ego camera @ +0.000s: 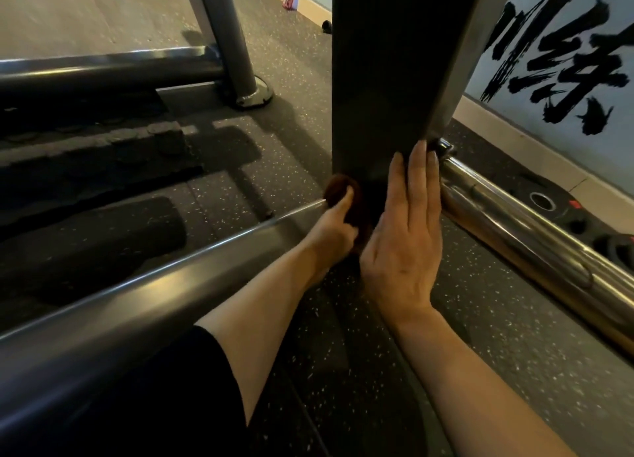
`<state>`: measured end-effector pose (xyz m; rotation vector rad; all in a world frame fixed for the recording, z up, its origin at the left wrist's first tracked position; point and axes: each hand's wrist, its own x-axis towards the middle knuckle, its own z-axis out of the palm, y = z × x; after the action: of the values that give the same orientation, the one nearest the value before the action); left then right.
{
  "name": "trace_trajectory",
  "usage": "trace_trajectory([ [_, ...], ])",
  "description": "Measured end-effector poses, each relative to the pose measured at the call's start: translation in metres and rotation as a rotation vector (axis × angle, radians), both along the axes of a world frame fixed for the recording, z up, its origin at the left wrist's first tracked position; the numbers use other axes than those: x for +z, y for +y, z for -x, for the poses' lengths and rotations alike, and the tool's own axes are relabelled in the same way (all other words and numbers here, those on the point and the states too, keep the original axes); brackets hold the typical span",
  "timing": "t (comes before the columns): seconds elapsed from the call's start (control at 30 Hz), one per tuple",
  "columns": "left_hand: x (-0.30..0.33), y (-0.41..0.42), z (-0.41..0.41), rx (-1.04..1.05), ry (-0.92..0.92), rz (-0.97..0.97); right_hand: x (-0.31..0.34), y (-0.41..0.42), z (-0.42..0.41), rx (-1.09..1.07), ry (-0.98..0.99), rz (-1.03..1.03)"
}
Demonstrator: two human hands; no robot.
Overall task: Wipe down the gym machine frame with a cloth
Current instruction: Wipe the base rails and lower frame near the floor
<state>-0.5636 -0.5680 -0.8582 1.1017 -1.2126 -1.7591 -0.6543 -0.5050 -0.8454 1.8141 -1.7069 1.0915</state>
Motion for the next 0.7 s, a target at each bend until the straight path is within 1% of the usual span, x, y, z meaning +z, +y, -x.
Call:
trace_trajectory([
  [0.03,-0.001,0.005,0.0,-0.001,-0.032,0.038,-0.007,0.007,0.002,0.031,-0.01,0.012],
  [0.07,0.0,0.008,-0.001,0.046,-0.032,0.076,-0.017,0.017,0.004,0.041,-0.016,0.02],
  [0.13,0.014,0.005,-0.002,0.173,0.058,0.102,-0.037,0.034,0.007,0.042,-0.086,-0.078],
  [0.17,0.021,-0.002,-0.002,0.189,0.075,0.083,-0.047,0.041,0.009,0.007,-0.129,-0.155],
  [0.23,0.032,-0.005,0.002,0.168,0.057,0.074,-0.058,0.051,0.011,-0.058,-0.245,-0.294],
  [0.3,0.022,-0.001,0.01,0.121,-0.021,0.057,-0.058,0.055,0.012,-0.062,-0.365,-0.405],
  [0.33,0.018,0.004,0.012,0.092,-0.074,0.036,-0.053,0.054,0.01,-0.042,-0.456,-0.47],
  [0.37,0.015,0.01,0.014,0.052,-0.117,0.017,-0.05,0.051,0.01,-0.015,-0.603,-0.535],
  [0.43,0.01,0.015,0.013,-0.014,-0.18,-0.021,-0.043,0.04,0.005,0.045,-1.033,-0.591],
  [0.47,0.009,0.016,0.011,-0.051,-0.206,-0.032,-0.041,0.033,0.0,0.07,-1.245,-0.573],
  [0.5,0.009,0.019,0.008,-0.098,-0.24,-0.023,-0.038,0.027,-0.003,0.087,-1.406,-0.531],
  [0.53,0.009,0.022,0.006,-0.158,-0.289,-0.006,-0.037,0.021,-0.007,0.109,-1.515,-0.489],
  [0.6,0.008,0.027,0.002,-0.259,-0.349,0.02,-0.032,0.017,-0.014,0.169,-1.628,-0.439],
  [0.63,0.008,0.03,0.0,-0.281,-0.348,0.019,-0.03,0.016,-0.017,0.183,-1.661,-0.434],
  [0.7,0.008,0.03,-0.002,-0.242,-0.354,0.014,-0.026,0.013,-0.02,0.167,-1.728,-0.456],
])
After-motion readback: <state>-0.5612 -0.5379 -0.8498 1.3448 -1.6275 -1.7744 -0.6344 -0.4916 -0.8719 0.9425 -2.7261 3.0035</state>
